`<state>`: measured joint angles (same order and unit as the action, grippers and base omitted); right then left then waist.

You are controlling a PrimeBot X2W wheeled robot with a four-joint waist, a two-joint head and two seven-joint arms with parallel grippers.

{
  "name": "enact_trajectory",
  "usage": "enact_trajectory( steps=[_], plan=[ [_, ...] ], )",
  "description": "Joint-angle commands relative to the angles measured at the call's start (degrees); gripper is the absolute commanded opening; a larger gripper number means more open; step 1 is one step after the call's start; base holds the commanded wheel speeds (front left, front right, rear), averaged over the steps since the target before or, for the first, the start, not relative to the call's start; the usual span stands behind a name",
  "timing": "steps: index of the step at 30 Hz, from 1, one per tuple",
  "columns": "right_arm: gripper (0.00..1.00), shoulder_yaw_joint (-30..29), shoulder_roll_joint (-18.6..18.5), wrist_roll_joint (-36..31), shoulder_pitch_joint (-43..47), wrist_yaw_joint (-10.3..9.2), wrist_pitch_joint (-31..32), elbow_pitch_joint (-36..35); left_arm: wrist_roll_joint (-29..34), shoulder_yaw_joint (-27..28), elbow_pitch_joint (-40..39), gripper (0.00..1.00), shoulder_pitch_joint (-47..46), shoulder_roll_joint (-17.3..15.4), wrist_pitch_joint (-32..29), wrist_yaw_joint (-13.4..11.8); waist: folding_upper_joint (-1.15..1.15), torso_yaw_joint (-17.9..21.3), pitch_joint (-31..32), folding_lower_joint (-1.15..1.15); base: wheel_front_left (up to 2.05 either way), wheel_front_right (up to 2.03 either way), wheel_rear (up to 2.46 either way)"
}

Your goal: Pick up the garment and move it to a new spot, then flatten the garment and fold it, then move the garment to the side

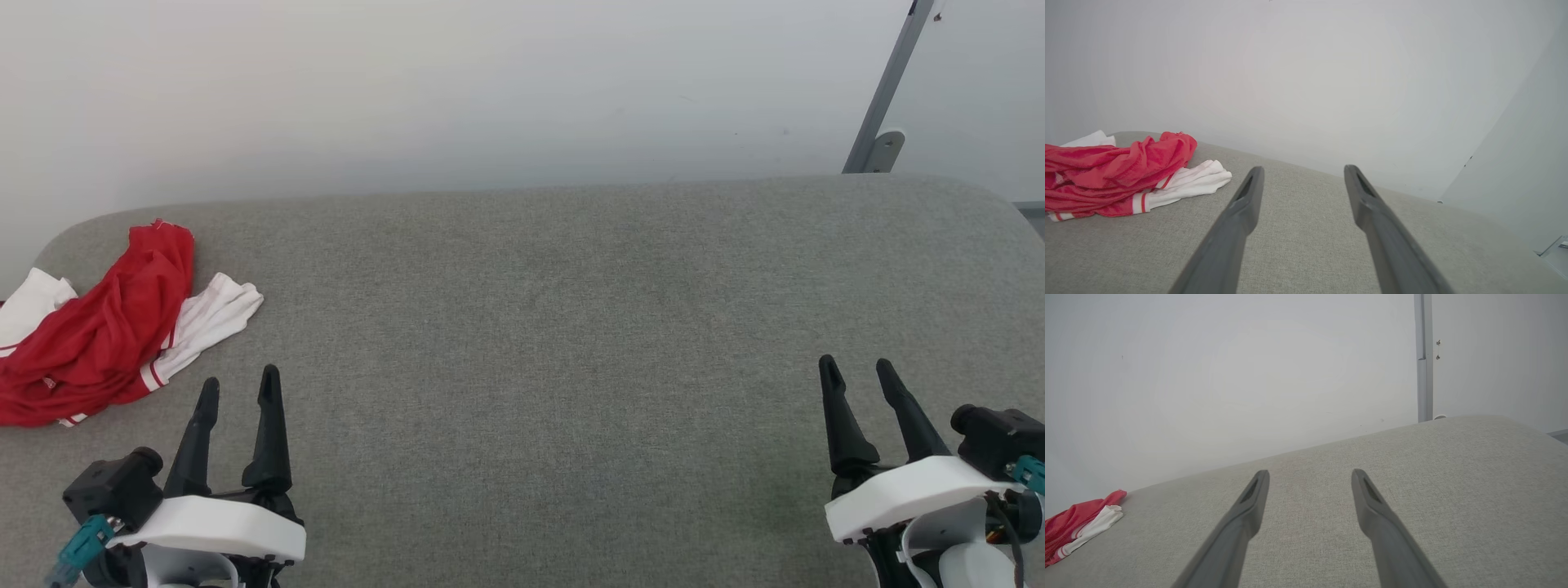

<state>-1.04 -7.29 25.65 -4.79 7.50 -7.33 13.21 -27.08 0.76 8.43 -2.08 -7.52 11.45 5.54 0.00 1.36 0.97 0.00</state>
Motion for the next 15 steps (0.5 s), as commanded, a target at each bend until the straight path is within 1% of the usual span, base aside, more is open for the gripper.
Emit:
enact_trajectory(
  steps=[1,15],
  plan=[
    [1.00,0.00,-0.20,-1.26,-0.85,-0.01,-0.63,-0.42,1.52,0.16,-0.58,1.00,0.07,-0.15,0.47,0.32,0.00,0.02,0.01,0.00,0.00,0.00,0.00],
    [1.00,-0.39,-0.59,-8.15,-0.88,-0.02,-2.67,-0.20,7.79,0.41,-0.75,1.00,0.38,-0.06,2.15,1.04,0.00,0.30,0.27,0.00,0.00,0.00,0.00]
  ],
)
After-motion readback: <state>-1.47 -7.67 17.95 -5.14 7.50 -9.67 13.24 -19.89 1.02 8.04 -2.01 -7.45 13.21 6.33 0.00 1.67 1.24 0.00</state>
